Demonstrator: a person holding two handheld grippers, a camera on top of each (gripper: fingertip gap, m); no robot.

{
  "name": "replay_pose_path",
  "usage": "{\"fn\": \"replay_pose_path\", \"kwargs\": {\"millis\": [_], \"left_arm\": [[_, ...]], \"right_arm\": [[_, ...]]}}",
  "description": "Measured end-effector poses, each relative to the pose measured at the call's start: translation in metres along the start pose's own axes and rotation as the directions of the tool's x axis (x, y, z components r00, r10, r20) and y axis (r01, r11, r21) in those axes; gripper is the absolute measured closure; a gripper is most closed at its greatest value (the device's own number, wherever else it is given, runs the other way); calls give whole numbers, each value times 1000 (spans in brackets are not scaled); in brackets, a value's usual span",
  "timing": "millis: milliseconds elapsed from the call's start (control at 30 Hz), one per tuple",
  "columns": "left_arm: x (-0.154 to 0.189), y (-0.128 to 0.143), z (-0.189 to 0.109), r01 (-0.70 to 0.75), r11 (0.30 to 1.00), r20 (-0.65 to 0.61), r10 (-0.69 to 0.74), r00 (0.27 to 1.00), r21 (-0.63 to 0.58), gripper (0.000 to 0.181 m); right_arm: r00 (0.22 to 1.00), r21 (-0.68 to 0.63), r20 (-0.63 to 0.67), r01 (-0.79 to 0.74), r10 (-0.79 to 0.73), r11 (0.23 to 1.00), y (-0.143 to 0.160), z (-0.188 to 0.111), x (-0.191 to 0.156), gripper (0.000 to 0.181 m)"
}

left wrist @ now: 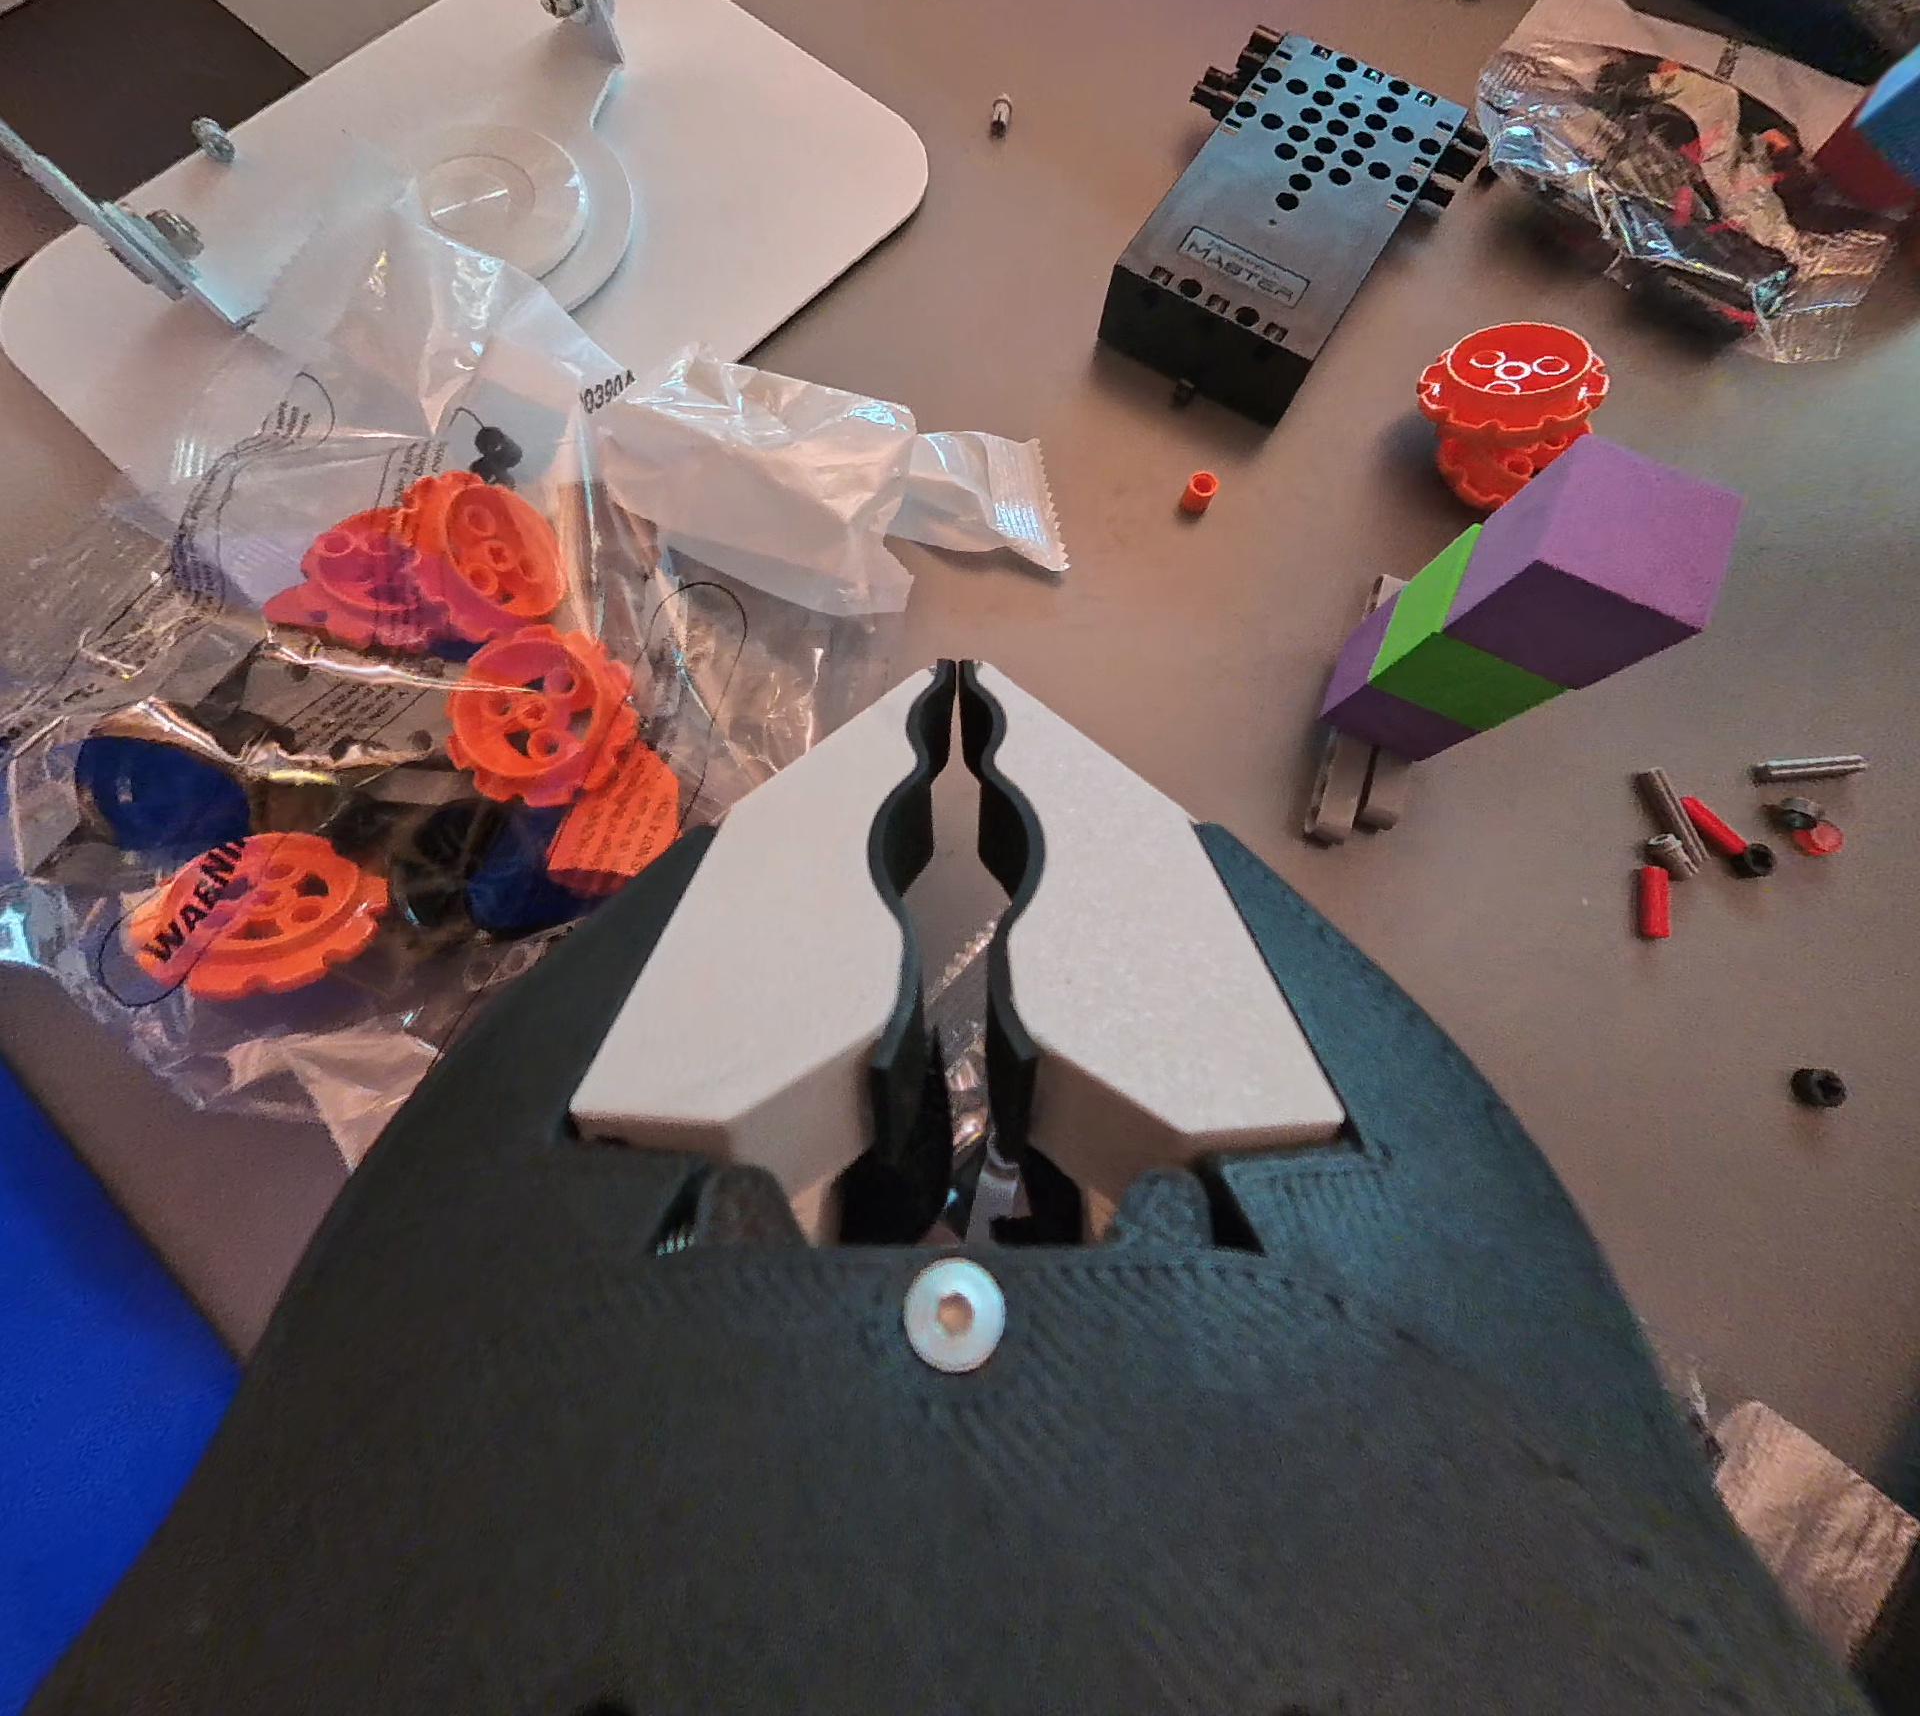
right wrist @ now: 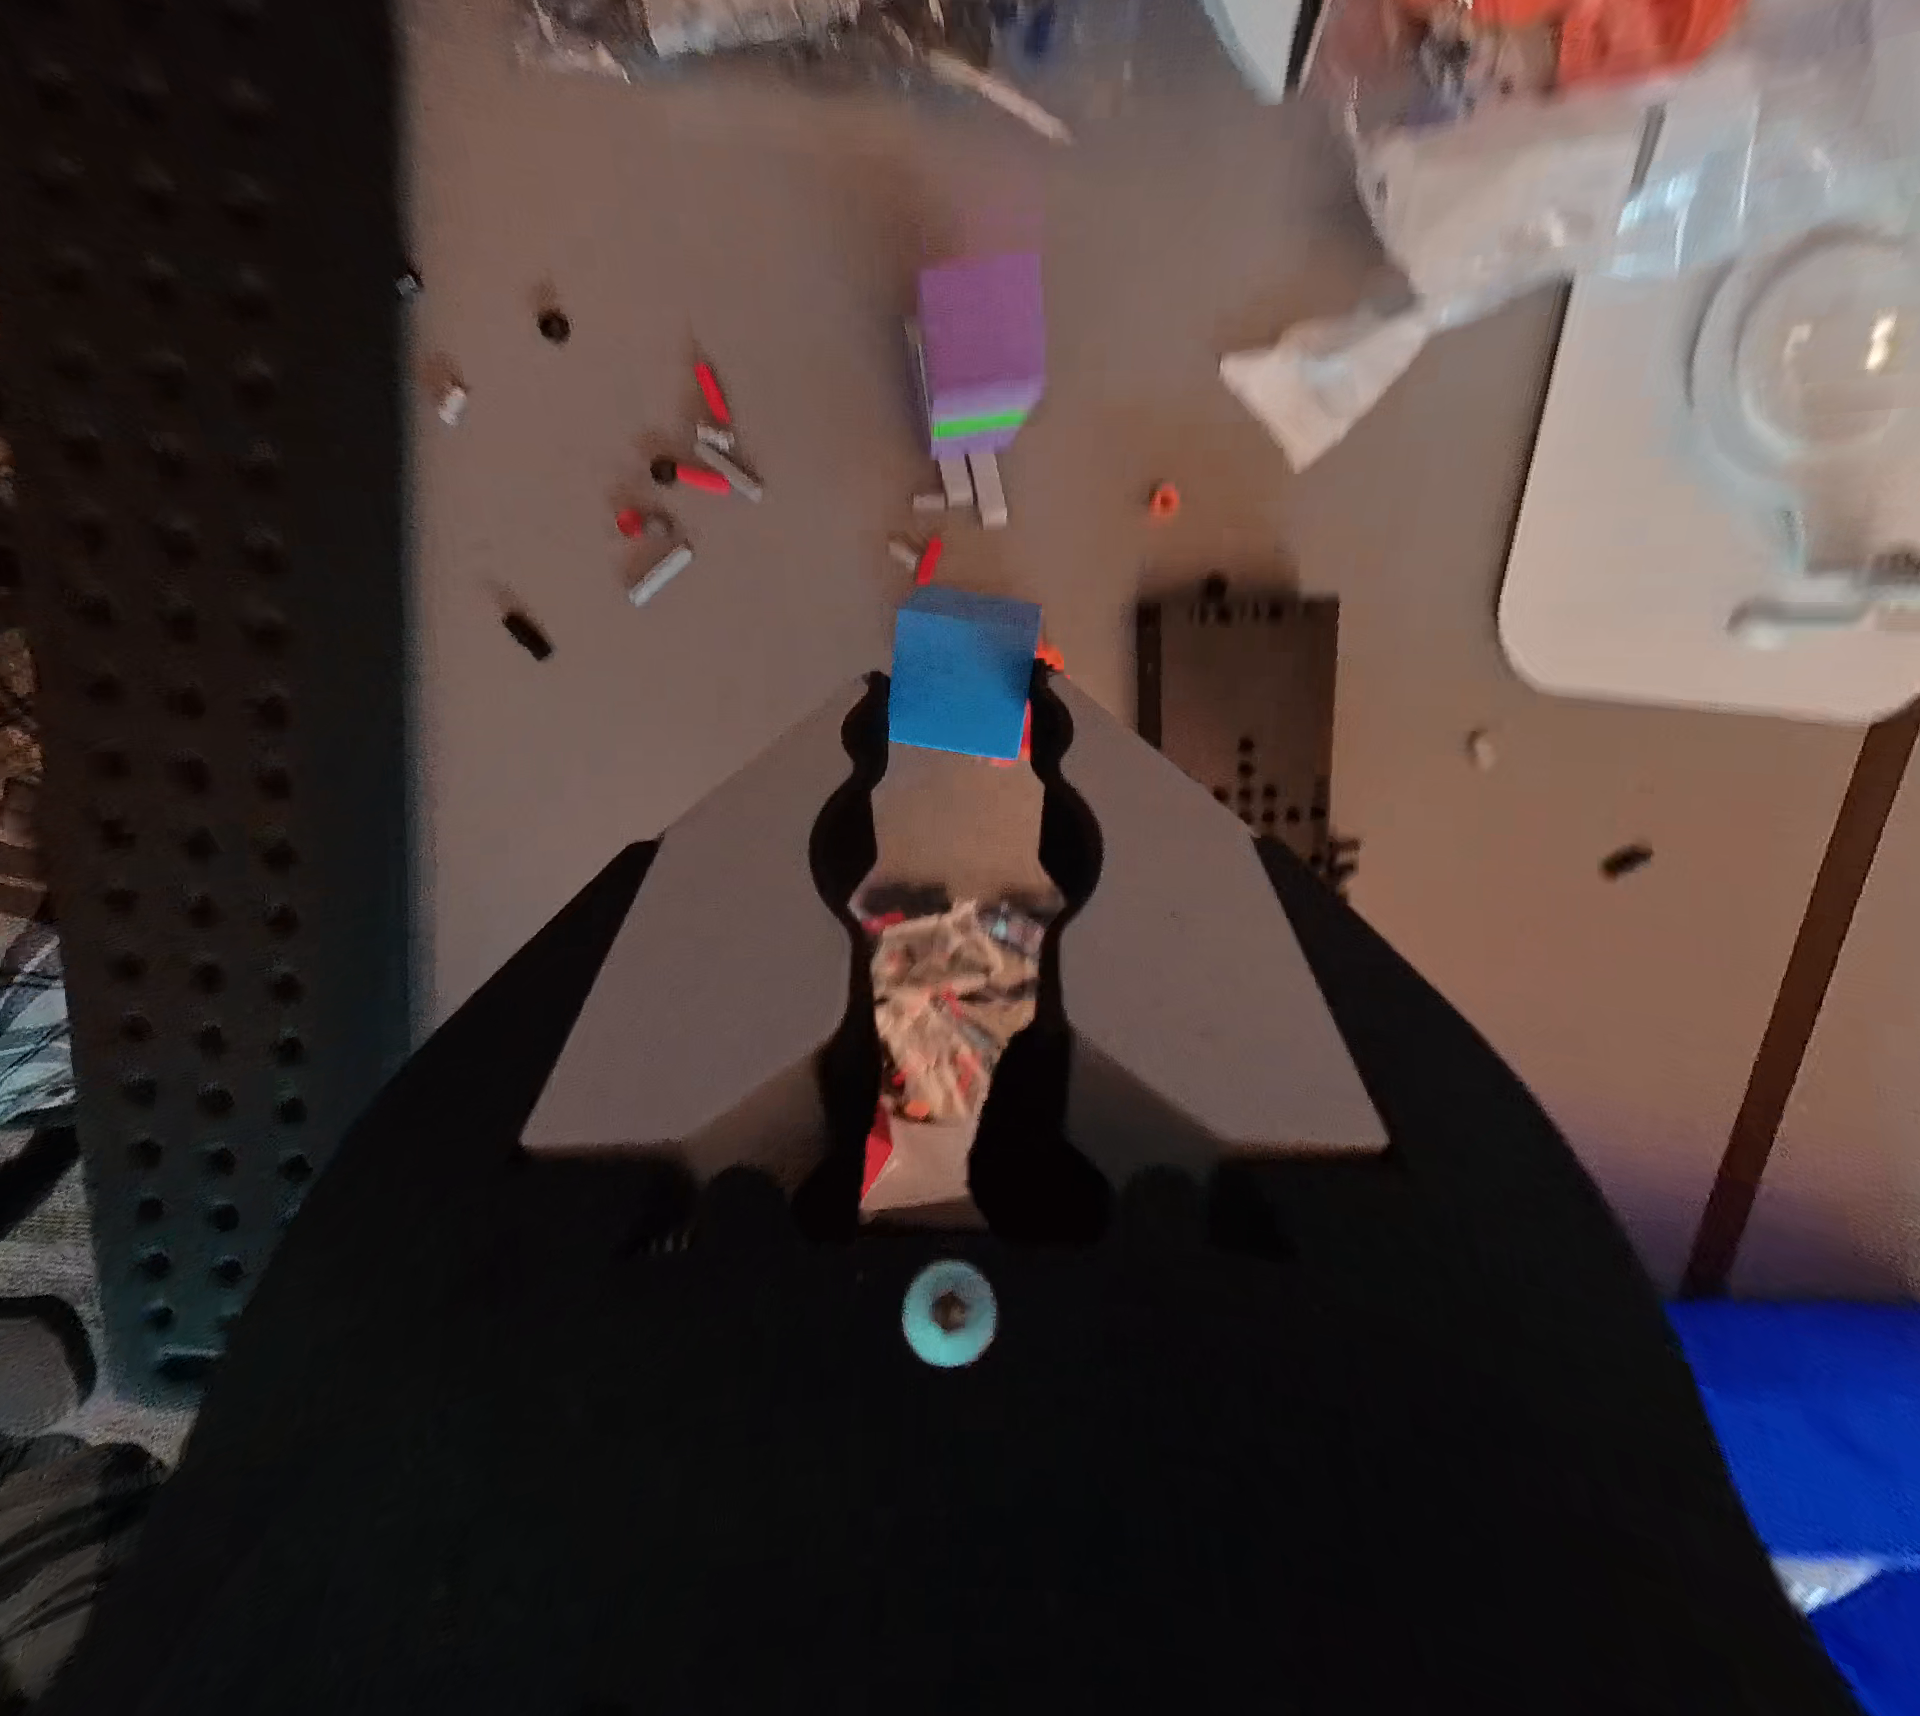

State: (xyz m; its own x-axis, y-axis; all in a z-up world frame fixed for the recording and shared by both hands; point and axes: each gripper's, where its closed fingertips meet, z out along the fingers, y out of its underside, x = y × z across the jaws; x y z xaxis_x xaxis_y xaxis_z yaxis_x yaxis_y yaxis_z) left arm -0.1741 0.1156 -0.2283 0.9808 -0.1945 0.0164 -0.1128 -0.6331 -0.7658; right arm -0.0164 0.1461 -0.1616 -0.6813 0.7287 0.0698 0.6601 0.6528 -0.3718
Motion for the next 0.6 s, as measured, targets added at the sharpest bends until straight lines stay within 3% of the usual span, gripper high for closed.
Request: {"fn": "replay_pose_path", "kwargs": {"millis": [233, 600], "left_arm": [[-1, -2, -4, -4, 1000, 2, 4, 1000, 14, 181], [-2, -3, -3, -7, 1000, -1, 7, 1000, 12, 181]], "right_arm": [[991, -21, 74, 116, -114, 993, -51, 23, 4, 155], [975, -81, 114, 200, -190, 976, -66, 36, 0, 155]]}}
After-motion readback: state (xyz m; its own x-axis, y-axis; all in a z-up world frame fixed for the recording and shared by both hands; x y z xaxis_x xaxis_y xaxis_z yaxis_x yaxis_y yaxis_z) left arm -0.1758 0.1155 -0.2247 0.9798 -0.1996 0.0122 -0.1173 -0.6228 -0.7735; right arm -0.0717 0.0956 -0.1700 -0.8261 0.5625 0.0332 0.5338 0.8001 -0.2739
